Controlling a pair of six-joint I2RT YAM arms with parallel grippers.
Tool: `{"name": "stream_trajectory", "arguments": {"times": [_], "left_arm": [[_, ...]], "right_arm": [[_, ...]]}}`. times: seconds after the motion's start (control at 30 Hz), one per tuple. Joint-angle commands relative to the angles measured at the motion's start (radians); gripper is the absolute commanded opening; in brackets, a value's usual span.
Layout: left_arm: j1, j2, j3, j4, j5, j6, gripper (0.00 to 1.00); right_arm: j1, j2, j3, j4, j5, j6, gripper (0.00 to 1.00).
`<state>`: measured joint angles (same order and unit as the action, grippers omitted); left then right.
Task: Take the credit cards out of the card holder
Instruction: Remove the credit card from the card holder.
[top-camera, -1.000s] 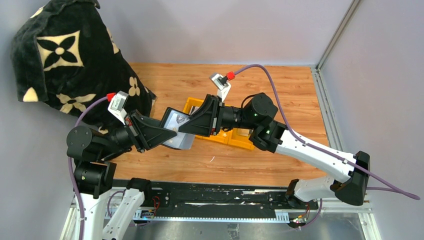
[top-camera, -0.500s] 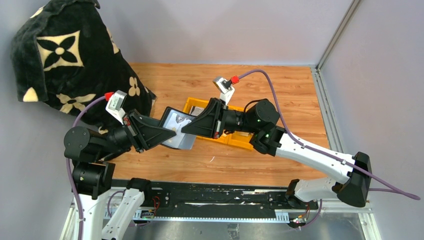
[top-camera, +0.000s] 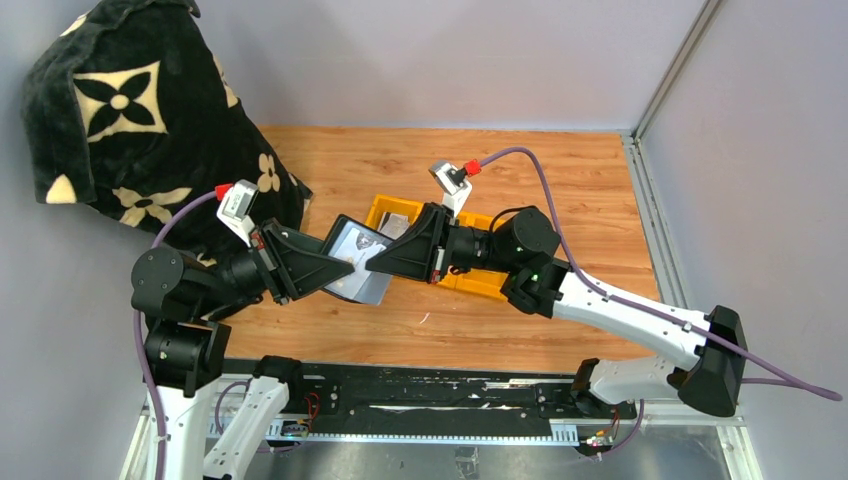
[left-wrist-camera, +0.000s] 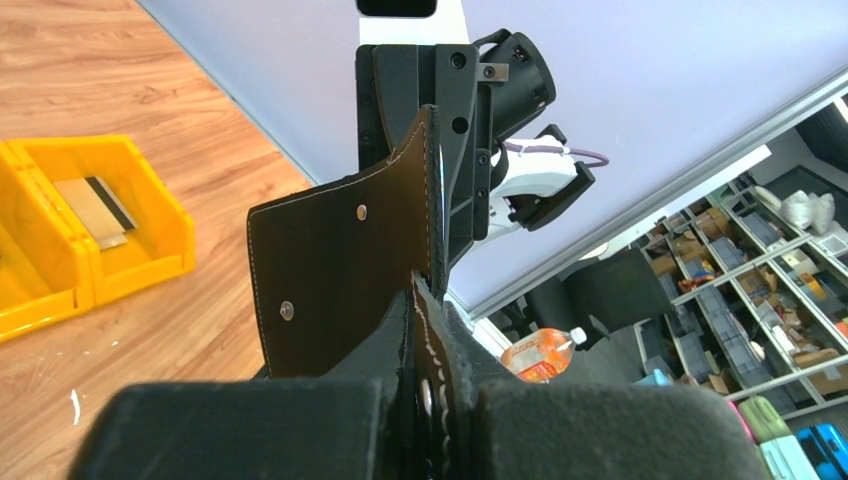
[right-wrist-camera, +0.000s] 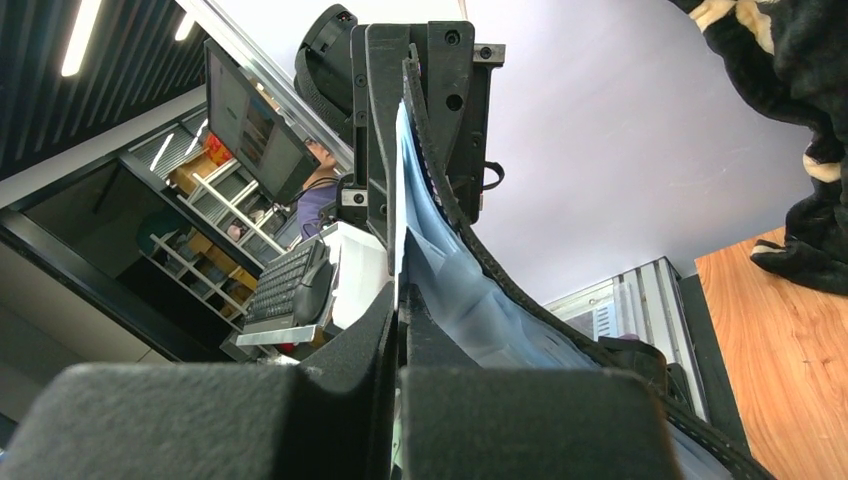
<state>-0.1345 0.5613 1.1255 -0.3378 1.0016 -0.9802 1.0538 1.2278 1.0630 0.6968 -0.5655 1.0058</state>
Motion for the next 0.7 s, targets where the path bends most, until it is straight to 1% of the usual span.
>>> {"name": "stream_trajectory", "arguments": {"times": [0.0, 0.17, 0.27, 0.43, 0.53, 0.6, 0.67], "left_arm": [[0.001, -0.001, 0.051, 0.043, -0.046, -0.012, 0.05], [0.001, -0.003, 0.059, 0.041, -0.049, -0.014, 0.1], [0.001, -0.001, 0.06, 0.036, -0.046, -0.013, 0.18], [0.001, -0.001, 0.064, 0.036, -0.045, -0.018, 0.21], [0.001, -0.003, 0.062, 0.041, -0.045, -0.016, 0.17], [0.001, -0.003, 0.062, 0.04, -0.049, -0.015, 0.11], [0.001, -0.003, 0.064, 0.041, -0.053, -0.014, 0.07]], "right_arm": [[0.005, -0.048, -0.02, 0.023, -0.03, -0.012, 0.0], [0.005, -0.056, -0.02, 0.001, -0.027, -0.023, 0.0], [0.005, -0.053, -0.017, -0.006, -0.024, -0.024, 0.0], [0.005, -0.05, -0.012, -0.02, -0.029, -0.029, 0.0], [0.005, -0.05, -0.01, -0.03, -0.025, -0.034, 0.0], [0.004, -0.049, -0.005, -0.038, -0.025, -0.036, 0.0], [0.005, -0.048, -0.004, -0.038, -0.027, -0.036, 0.0]]}}
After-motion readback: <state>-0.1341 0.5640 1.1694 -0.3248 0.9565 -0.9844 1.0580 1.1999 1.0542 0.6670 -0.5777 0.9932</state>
